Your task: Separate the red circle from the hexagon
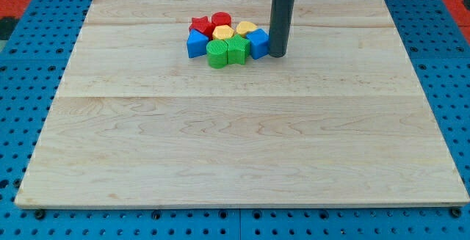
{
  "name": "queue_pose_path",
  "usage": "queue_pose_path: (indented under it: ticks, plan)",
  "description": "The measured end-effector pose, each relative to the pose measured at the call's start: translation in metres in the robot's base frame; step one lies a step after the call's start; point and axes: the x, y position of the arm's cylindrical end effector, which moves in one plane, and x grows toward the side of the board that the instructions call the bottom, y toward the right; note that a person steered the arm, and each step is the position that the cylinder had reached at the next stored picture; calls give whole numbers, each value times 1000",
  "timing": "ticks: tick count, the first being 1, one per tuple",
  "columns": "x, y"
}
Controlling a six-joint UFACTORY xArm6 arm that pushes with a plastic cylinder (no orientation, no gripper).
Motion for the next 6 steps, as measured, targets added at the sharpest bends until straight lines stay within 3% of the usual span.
queue_pose_path:
  ticks: [2,3,5,6]
  plan:
    - [-14,13]
    - [-62,22]
    - [-83,-114]
    - [-107,-118]
